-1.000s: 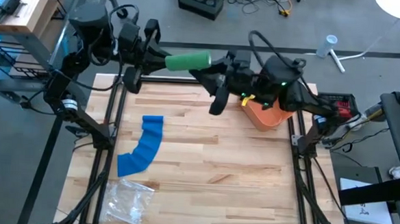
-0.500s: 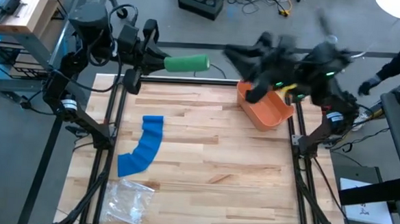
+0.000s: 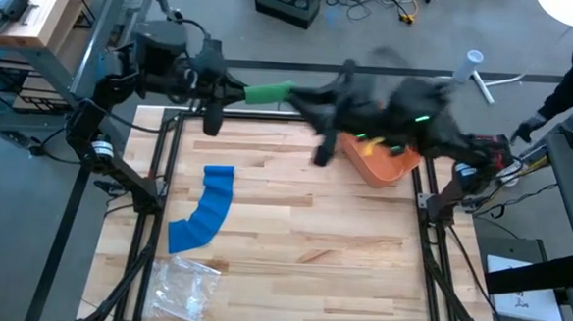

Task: Roll bandage
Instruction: Roll the green bandage

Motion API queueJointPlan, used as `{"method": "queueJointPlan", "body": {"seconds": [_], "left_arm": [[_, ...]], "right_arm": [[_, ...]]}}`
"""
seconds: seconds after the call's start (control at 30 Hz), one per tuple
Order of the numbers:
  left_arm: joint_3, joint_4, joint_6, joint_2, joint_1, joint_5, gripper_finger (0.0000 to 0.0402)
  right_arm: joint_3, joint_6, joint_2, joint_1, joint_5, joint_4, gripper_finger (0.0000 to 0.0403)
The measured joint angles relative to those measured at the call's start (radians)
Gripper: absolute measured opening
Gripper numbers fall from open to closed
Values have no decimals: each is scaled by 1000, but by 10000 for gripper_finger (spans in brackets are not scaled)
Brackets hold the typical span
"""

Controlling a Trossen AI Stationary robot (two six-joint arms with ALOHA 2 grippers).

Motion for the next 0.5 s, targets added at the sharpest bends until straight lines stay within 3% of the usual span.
{"method": "queueJointPlan", "body": {"seconds": [0.2,0.33,0.5], "left_arm": [[0,53,7,-13,-23,35,6],[8,122,8,-34,-28,52,6],[15,152,15,-79,-31,95,6]], "right_arm": [[-2,50,61,-13,206,-146,51],[2,128,61,-21,254,-277,38],[-1,138,46,-27,351,-317,24]]}}
